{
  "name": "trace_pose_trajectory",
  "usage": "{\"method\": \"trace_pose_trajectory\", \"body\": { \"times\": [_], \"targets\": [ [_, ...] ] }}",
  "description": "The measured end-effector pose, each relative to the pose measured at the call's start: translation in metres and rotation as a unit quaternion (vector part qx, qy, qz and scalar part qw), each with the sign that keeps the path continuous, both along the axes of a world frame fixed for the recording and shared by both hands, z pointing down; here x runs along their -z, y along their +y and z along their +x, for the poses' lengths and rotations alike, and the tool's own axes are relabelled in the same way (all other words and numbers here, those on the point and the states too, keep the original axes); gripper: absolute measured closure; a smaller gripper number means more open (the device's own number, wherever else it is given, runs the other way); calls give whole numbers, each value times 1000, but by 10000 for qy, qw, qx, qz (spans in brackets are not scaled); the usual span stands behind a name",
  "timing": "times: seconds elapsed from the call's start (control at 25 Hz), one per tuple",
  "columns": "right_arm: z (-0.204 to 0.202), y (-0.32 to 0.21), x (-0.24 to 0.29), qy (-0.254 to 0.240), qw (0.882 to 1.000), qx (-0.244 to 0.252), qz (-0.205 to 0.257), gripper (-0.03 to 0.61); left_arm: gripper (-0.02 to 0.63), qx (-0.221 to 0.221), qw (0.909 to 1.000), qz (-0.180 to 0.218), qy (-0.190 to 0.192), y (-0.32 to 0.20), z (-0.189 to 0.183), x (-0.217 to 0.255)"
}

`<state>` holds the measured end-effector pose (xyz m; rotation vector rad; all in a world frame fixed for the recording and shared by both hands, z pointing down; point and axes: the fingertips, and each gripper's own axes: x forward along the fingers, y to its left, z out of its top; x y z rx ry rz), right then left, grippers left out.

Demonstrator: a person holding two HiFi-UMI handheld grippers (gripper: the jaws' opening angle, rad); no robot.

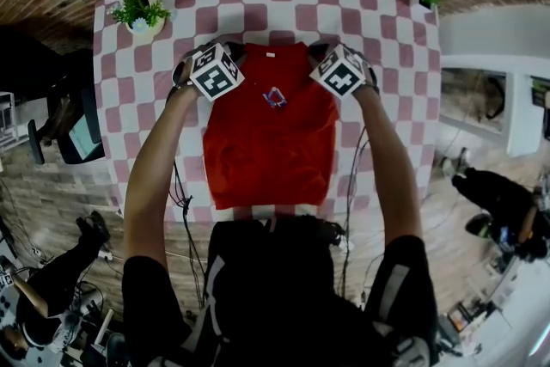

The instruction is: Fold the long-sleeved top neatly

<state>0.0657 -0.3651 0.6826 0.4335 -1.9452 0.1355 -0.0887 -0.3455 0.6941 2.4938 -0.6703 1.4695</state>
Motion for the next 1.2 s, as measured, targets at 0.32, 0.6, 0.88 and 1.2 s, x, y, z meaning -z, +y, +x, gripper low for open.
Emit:
{"method": "trace_pose_trajectory", "body": {
  "times": [0.32,0.6,0.88,1.2],
  "targets": [
    [-6,-11,50,-111,9980,-126,617,545,571,97,9965,819,106,-14,-7,51],
    [-4,24,91,-211,9950,-133,967,546,571,-179,9915,1273,206,24,-6,95],
    [4,86,137,-294,9891,-307,1409,546,571,-384,9832,1759,306,81,2,141],
    [14,184,153,-425,9846,-576,1597,546,571,-506,9759,2087,390,171,10,164]
  ]
}}
